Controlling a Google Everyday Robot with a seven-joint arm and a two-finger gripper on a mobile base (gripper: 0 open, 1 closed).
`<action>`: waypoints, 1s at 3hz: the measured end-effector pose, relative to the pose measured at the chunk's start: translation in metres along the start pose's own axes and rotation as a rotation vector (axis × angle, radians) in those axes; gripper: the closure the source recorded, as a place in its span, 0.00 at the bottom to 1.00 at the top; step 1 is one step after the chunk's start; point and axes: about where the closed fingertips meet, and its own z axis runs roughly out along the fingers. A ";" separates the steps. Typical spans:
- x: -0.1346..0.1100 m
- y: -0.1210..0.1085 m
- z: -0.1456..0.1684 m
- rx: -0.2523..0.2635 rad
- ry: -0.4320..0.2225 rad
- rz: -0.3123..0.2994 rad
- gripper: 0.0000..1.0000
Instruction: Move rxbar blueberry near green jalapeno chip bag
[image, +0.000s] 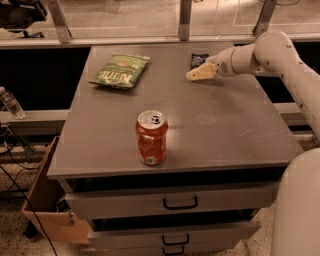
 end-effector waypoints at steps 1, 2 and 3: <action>-0.001 0.000 0.000 -0.002 -0.007 0.003 0.64; -0.001 0.000 0.000 -0.002 -0.007 0.002 0.87; -0.001 0.000 0.000 -0.002 -0.007 0.002 1.00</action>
Offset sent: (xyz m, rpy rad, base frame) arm -0.0070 0.0069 0.0332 0.0408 -0.0680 0.0355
